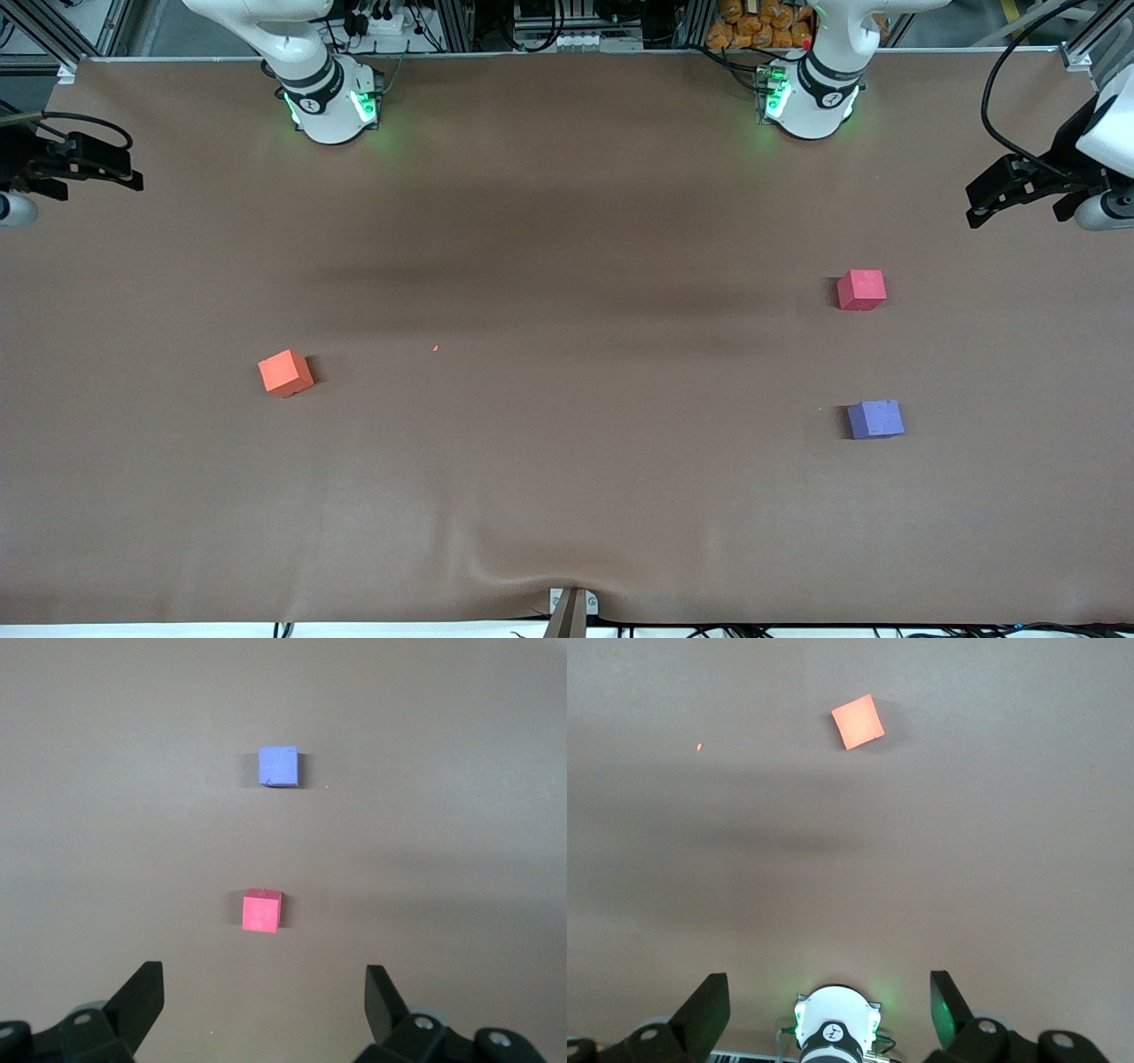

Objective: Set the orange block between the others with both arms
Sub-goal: 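Reach the right gripper toward the orange cube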

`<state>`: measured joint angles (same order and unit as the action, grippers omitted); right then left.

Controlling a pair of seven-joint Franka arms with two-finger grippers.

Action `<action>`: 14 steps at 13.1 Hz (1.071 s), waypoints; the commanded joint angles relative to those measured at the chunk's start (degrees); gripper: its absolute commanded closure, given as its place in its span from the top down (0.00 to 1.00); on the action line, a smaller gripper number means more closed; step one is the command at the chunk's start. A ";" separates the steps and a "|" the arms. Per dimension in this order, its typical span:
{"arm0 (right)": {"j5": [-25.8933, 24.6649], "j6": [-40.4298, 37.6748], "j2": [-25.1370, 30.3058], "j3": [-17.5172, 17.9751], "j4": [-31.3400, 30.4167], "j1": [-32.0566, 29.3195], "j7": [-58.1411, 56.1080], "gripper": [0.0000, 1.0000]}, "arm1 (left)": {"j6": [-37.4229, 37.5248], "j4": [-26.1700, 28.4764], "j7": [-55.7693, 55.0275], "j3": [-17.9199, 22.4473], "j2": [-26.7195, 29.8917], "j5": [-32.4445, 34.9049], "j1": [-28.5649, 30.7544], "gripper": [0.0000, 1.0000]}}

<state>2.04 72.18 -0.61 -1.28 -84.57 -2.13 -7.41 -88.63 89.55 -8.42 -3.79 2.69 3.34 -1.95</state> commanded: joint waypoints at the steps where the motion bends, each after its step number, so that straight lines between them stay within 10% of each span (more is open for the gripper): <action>1: 0.60 -0.99 -0.27 -0.04 2.82 0.11 2.05 1.00 | 1.08 -0.07 1.39 -0.16 0.74 -1.06 0.55 1.00; 7: 0.51 0.58 -2.19 0.05 2.83 0.11 2.14 1.00 | 1.09 0.45 3.06 -0.07 0.22 -0.97 0.46 1.00; 14: 0.60 22.79 -19.05 0.05 -3.93 1.43 1.35 1.00 | 0.91 0.19 3.06 -0.34 -0.14 -1.06 0.37 1.00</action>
<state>2.11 91.02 -14.84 -1.13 -87.86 -0.73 -6.36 -88.11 90.11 -6.62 -3.93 2.48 3.34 -1.98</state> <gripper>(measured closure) 0.000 0.000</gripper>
